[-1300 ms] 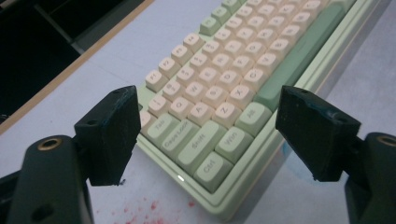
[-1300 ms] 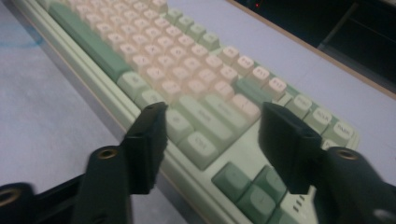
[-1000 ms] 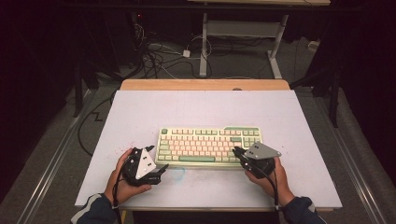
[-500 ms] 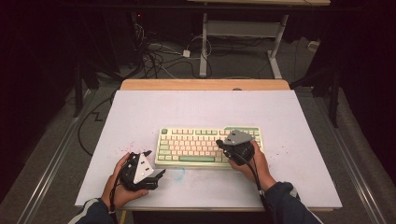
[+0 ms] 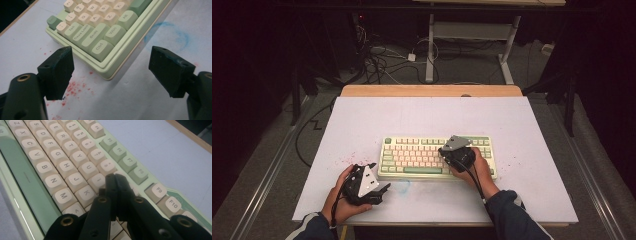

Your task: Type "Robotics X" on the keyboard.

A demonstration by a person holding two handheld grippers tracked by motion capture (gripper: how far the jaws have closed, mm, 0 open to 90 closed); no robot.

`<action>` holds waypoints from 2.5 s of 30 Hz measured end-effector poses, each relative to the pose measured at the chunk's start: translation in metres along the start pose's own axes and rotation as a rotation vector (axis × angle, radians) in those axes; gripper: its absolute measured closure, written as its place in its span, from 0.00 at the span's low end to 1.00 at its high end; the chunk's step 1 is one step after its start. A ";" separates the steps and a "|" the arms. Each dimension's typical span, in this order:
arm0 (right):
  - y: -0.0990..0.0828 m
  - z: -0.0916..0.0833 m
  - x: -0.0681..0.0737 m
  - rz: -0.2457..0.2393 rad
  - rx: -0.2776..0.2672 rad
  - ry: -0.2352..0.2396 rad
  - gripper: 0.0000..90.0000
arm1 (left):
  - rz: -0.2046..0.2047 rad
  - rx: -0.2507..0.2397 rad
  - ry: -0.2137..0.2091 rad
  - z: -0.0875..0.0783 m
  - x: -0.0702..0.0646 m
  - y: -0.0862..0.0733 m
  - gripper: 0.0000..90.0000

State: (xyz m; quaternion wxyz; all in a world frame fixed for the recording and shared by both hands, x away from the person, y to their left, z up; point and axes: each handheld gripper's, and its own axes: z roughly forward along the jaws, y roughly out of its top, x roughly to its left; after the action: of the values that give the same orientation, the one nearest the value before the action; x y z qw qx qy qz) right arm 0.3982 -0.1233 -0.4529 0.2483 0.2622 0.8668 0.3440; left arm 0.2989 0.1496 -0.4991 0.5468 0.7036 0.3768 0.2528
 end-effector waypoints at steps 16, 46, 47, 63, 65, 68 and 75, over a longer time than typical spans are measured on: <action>0.001 -0.007 0.000 0.002 -0.006 0.013 1.00 | 0.011 0.018 -0.005 0.001 -0.002 -0.002 0.21; -0.021 -0.056 0.007 0.012 -0.262 -0.078 0.33 | 0.013 0.022 0.015 0.000 0.000 -0.002 0.21; -0.022 -0.058 0.007 0.016 -0.265 -0.089 0.32 | 0.014 0.023 0.021 0.001 0.000 -0.002 0.21; -0.061 -0.092 0.007 0.013 -0.298 -0.165 0.25 | -0.006 -0.004 0.060 -0.002 0.006 0.007 0.49; -0.066 -0.095 0.008 0.008 -0.297 -0.175 0.26 | -0.009 0.011 0.059 -0.002 0.007 0.007 0.57; -0.073 -0.099 0.009 0.003 -0.288 -0.193 0.26 | -0.004 0.034 0.073 -0.001 0.009 0.009 0.75; -0.090 -0.105 0.013 0.014 -0.266 -0.204 0.26 | -0.056 0.043 0.045 -0.001 0.010 0.023 0.96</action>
State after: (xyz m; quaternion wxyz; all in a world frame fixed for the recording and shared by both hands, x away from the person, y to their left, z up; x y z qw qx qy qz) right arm 0.2996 -0.2205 -0.4545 0.3653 0.2666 0.7820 0.4288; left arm 0.3099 0.1558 -0.4775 0.5297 0.6986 0.4138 0.2452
